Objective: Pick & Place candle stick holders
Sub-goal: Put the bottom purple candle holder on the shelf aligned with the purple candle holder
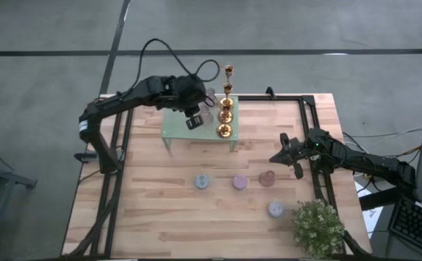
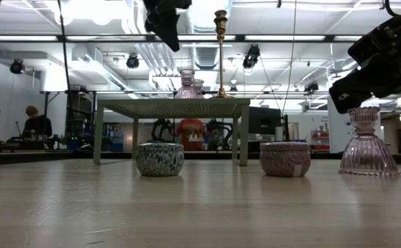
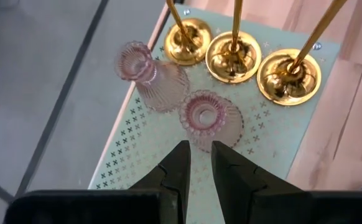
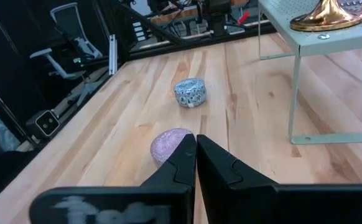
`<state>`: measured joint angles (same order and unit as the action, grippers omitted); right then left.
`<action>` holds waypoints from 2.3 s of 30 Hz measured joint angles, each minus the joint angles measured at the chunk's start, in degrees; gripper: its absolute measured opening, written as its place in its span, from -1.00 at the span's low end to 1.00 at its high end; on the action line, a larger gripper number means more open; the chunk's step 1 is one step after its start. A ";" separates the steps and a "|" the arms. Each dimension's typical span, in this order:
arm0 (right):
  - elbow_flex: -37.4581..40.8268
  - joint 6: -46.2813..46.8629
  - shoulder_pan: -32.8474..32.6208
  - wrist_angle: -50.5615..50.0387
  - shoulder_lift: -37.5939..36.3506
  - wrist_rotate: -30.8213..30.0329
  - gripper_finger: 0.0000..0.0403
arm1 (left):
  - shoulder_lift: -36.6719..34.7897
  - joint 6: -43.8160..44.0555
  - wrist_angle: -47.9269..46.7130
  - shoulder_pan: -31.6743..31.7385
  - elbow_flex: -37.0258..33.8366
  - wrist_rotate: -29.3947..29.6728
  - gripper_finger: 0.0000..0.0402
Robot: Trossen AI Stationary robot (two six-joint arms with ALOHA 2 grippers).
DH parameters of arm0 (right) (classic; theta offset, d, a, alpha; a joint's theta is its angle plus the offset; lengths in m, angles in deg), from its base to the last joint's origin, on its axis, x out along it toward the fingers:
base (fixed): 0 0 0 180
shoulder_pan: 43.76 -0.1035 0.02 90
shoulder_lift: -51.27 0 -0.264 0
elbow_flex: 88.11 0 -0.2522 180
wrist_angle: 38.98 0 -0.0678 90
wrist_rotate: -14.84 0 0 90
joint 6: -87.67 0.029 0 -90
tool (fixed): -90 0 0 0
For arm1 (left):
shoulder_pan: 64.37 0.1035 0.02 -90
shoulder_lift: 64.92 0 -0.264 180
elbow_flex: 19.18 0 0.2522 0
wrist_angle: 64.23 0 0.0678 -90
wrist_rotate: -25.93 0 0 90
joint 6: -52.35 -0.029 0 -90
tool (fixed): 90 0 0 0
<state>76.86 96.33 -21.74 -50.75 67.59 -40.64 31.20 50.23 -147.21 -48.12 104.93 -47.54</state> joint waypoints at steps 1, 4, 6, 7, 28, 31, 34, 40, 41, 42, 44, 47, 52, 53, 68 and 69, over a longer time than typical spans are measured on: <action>0.01 0.00 -0.01 -0.01 0.02 0.00 -0.96 | -1.05 -0.33 1.64 0.00 -1.91 0.00 -0.66; 0.01 0.00 0.00 -0.01 0.02 0.00 -0.96 | -5.08 -0.60 9.13 0.09 -9.54 -0.14 -0.66; 0.01 -0.02 -0.02 -0.01 0.00 0.00 -0.96 | -8.27 -0.65 15.51 0.16 -15.89 -1.06 -0.66; 0.01 0.00 -0.01 -0.01 -0.02 0.00 -0.96 | -9.86 -0.65 18.54 0.17 -19.29 -1.19 -0.66; 0.01 -0.94 -0.02 0.03 -0.02 -0.03 -0.96 | -23.61 3.85 65.78 1.68 -61.45 -4.11 -0.78; 0.01 -0.93 -0.02 0.05 -0.04 -0.04 -0.96 | -23.52 4.62 66.28 1.66 -62.11 -5.63 -0.82; 0.01 -1.10 -0.02 0.05 -0.02 -0.07 -0.96 | -23.39 5.55 66.27 1.68 -62.47 -6.55 -0.85; 0.01 -1.38 -0.02 0.05 -0.04 -0.10 -0.96 | -22.17 6.06 69.39 1.71 -63.70 -6.81 -0.90; 0.01 -1.38 -0.01 0.05 -0.06 -0.16 -0.96 | -21.67 6.08 70.11 1.75 -63.68 -6.75 -0.90; 0.01 -1.38 -0.02 0.05 -0.04 -0.20 -0.96 | -21.11 6.10 70.23 1.75 -63.60 -6.73 -0.90; 0.01 -1.38 -0.02 0.05 -0.05 -0.19 -0.96 | -19.74 6.20 70.26 1.75 -63.14 -6.71 -0.90; 0.01 -1.40 -0.02 0.05 -0.04 -0.20 -0.96 | -18.45 6.58 70.74 1.75 -62.63 -6.63 -0.89; 0.01 -1.54 0.00 0.05 -0.04 -0.20 -0.96 | -17.64 5.26 72.17 1.81 -61.79 -5.96 -0.89; 0.01 -1.55 -0.02 0.05 -0.06 -0.20 -0.96 | -17.50 5.21 72.58 1.89 -61.64 -5.95 -0.89; 0.01 -1.88 -0.02 0.05 0.00 -0.17 -0.96 | -15.58 5.00 75.75 2.40 -61.64 -1.57 -0.89; 0.01 -1.86 -0.02 0.05 0.00 -0.17 -0.96 | -15.13 5.02 75.92 2.40 -61.57 -1.61 -0.89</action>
<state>76.87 94.47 -21.76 -50.70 67.59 -40.82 16.08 55.25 -71.29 -45.71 43.36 -49.15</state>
